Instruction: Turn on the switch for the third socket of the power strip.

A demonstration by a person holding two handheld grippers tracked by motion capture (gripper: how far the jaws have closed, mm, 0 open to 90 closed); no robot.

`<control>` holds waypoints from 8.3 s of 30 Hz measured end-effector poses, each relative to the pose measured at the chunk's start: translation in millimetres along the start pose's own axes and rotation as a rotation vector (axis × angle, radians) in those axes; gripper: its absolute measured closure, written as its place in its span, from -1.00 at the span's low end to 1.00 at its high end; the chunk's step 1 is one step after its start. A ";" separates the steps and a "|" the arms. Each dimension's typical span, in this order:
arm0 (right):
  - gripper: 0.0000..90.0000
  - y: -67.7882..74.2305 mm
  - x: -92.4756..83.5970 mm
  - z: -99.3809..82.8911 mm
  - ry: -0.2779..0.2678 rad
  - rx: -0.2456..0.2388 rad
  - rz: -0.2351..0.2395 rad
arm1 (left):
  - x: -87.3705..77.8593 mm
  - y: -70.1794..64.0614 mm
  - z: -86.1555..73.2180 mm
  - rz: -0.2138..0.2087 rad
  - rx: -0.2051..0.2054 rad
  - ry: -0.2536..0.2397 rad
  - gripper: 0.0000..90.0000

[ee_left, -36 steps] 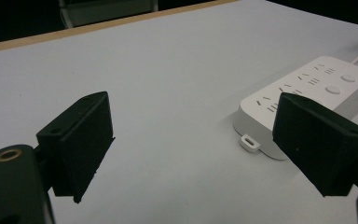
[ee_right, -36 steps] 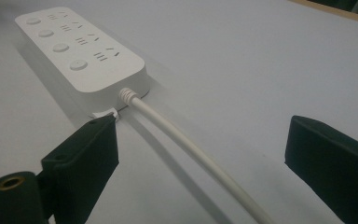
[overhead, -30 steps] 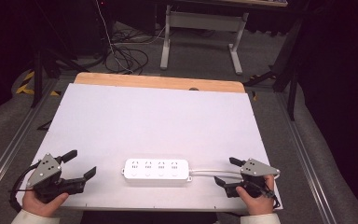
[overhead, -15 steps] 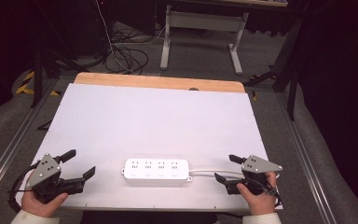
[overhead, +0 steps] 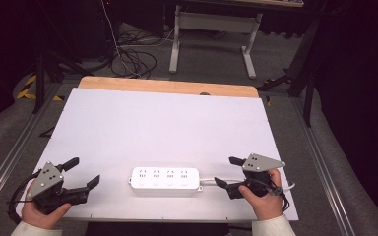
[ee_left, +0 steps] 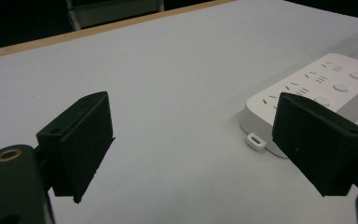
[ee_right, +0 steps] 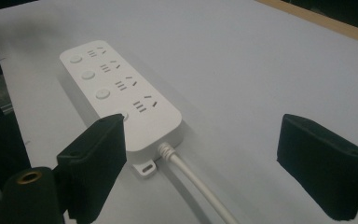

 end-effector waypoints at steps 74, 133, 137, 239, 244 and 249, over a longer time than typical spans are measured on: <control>0.62 116.0 98.5 59.8 0.133 -0.197 0.253 | -10.1 3.6 -5.7 0.045 0.001 0.012 -0.70; 1.00 141.2 124.9 36.0 0.270 -0.237 0.262 | -9.2 2.8 -5.7 0.045 0.009 0.022 -0.68; 1.00 141.5 125.4 35.1 0.276 -0.236 0.258 | -9.2 2.9 -5.6 0.047 0.012 0.023 -0.68; -0.63 34.5 38.5 82.5 -0.029 -0.050 0.008 | -8.6 -1.8 -3.5 0.004 0.009 0.047 -0.69; -0.67 13.5 27.8 71.9 -0.032 -0.021 -0.021 | -9.1 -2.2 -3.2 -0.001 0.004 0.041 -0.69; -0.68 -3.7 17.0 61.0 -0.043 0.016 -0.021 | -9.3 -2.3 -3.1 0.000 0.004 0.041 -0.69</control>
Point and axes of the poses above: each handheld gripper's, and its own axes: x roughly forward along the jaws, z roughly out of its top, y roughly to its left, the point moved 8 cm from there along x, roughly forward along the jaws, and after that the axes turned 12 degrees about -z, right-handed, at the moved point
